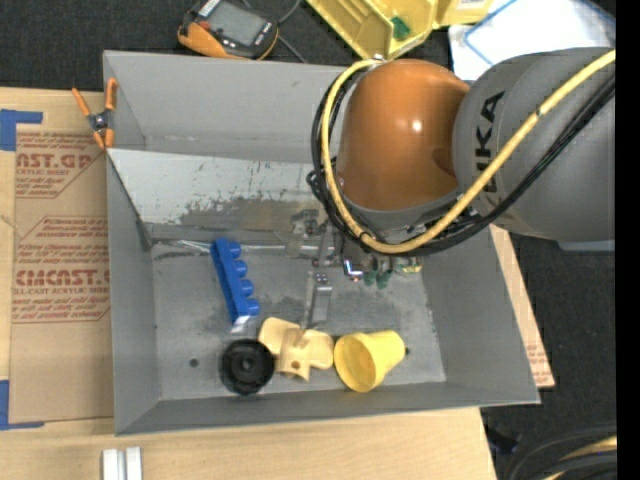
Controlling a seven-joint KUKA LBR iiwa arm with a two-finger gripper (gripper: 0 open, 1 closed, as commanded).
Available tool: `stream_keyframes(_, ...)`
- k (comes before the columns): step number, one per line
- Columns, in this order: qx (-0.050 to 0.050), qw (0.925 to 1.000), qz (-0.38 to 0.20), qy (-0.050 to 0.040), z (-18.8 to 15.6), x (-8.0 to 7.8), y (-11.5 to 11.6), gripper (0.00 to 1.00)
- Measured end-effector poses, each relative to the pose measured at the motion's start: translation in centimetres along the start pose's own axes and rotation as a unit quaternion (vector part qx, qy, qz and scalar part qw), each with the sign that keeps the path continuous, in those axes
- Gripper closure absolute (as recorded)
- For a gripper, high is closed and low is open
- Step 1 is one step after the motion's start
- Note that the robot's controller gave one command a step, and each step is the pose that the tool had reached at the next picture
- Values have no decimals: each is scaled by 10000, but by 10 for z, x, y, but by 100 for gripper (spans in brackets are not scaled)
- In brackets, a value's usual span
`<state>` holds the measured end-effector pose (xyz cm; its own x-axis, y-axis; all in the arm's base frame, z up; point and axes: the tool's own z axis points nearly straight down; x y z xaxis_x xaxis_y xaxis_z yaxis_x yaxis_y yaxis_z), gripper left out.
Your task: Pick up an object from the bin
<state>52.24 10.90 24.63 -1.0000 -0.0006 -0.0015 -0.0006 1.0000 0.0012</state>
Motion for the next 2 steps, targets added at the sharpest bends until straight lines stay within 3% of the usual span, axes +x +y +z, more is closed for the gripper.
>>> stream_keyframes(1,0,10000,0,0,0,0,0,0)
stream_keyframes(2,4,9992,-411,21,51,22,-11,0)
